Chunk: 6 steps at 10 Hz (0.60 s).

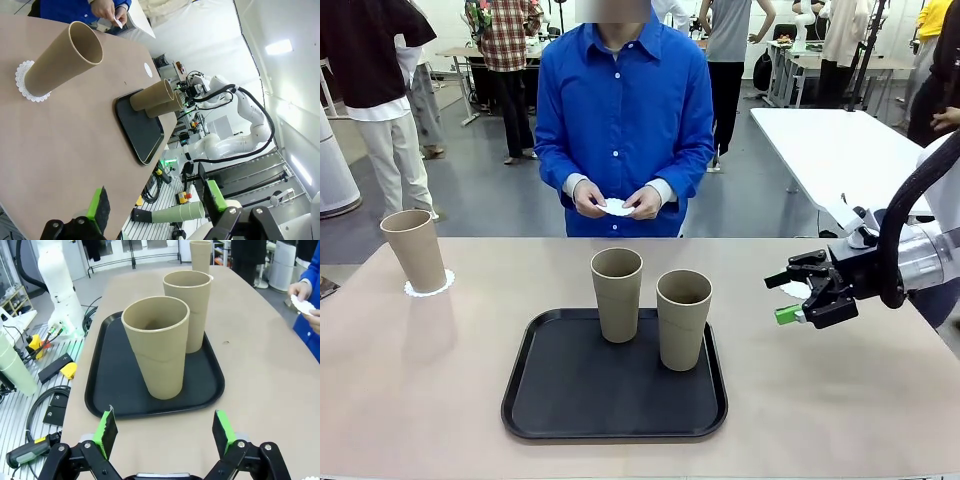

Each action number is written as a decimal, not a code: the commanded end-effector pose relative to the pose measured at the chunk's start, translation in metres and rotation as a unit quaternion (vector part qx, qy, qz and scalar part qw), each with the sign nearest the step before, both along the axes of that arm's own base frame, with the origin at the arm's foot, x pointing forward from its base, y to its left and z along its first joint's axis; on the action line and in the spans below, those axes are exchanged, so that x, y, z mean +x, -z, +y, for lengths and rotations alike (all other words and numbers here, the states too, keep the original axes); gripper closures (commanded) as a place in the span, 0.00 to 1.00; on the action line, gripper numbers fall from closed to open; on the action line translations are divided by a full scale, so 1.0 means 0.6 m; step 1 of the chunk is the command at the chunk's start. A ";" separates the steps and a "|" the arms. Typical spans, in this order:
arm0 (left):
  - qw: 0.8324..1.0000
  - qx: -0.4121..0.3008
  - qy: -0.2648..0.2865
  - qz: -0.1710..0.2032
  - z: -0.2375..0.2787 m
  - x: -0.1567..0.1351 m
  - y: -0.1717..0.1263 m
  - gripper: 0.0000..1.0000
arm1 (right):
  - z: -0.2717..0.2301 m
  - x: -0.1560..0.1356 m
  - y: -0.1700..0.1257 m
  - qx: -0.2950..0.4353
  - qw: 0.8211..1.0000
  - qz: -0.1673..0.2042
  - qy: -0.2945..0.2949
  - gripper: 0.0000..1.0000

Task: Place coasters on the table and set cups on them.
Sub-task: Take one Reusable plastic cup from the Flat Tray and place it on a coaster set by the human.

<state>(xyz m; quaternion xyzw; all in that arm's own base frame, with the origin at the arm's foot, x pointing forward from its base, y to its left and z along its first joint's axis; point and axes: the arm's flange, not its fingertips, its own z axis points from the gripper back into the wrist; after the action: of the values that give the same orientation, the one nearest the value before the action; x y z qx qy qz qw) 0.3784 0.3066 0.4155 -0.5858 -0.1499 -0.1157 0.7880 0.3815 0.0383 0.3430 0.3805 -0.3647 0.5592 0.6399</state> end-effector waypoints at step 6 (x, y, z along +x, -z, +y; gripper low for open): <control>1.000 0.001 -0.002 0.003 0.001 -0.002 -0.003 0.00 | 0.017 0.017 0.039 0.087 0.996 0.013 0.014 0.00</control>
<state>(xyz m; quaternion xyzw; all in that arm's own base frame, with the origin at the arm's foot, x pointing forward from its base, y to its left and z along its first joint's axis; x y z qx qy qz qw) 0.3784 0.3066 0.4155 -0.5858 -0.1500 -0.1157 0.7880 0.3819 0.0465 0.3314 0.4221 -0.3816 0.5293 0.6293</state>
